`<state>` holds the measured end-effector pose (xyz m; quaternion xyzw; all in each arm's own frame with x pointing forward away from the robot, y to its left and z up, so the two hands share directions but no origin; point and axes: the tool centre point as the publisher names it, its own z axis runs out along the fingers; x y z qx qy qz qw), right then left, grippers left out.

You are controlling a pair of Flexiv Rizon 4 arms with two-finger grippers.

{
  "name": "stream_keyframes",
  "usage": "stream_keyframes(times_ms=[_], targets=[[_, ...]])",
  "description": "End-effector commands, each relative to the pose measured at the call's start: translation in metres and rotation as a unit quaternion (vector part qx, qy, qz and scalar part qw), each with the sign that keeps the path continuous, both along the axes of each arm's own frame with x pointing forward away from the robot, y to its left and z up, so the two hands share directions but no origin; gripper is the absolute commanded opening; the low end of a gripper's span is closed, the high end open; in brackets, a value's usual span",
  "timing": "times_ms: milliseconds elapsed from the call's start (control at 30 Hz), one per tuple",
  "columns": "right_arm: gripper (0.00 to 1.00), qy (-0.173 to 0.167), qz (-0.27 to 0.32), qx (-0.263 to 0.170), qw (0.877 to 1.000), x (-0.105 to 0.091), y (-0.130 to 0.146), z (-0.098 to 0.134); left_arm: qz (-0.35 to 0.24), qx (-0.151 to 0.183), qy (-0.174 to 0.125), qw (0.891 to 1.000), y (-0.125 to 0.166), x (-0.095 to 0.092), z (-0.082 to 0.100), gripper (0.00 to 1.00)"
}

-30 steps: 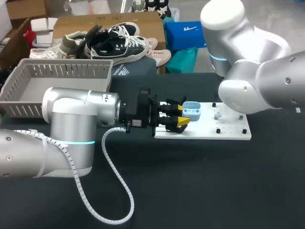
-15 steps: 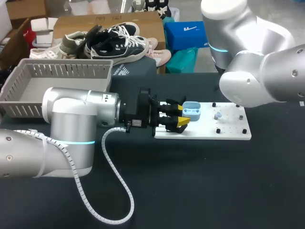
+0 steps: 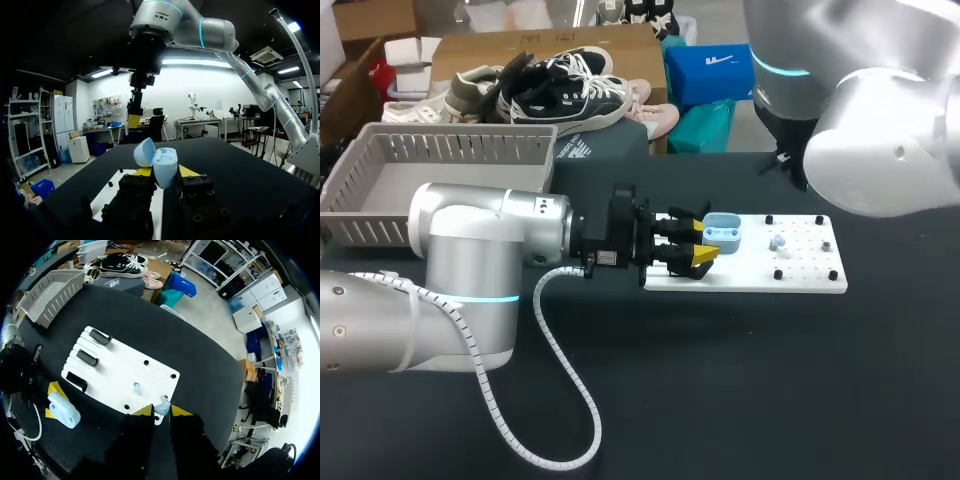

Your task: Pick up each earbud case from the left stands, insert the matching earbuds, close the lid, and place the case in the box.

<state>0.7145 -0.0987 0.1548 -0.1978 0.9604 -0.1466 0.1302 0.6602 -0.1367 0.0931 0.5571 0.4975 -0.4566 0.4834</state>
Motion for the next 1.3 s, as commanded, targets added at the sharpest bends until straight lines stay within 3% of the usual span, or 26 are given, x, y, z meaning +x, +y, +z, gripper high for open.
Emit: stream_keyframes(times_ms=[33,233,400,633,833,1300], targets=[[0.0,-0.027,0.026,0.019,0.999,-0.048,0.011,0.025,0.002,-0.001,-0.001,1.0,0.0,-0.001,-0.001,0.0],[0.0,-0.032,0.012,0.035,0.999,-0.064,0.037,0.036,0.002,-0.001,-0.001,1.0,0.0,-0.001,-0.001,0.0],[0.0,-0.017,-0.005,0.022,1.0,-0.068,0.051,0.028,0.002,-0.001,-0.001,1.0,0.0,-0.001,-0.001,0.0],[0.0,0.009,0.006,0.053,0.999,-0.083,0.073,0.029,0.002,-0.001,-0.001,1.0,0.0,-0.001,-0.001,0.0],[0.0,0.006,0.008,0.07,0.998,-0.095,0.066,0.036,0.002,-0.001,-0.001,1.0,0.0,-0.001,-0.001,0.0],[0.0,0.006,0.008,0.07,0.998,-0.095,0.066,0.036,0.002,-0.001,-0.001,1.0,0.0,-0.001,-0.001,0.0]])
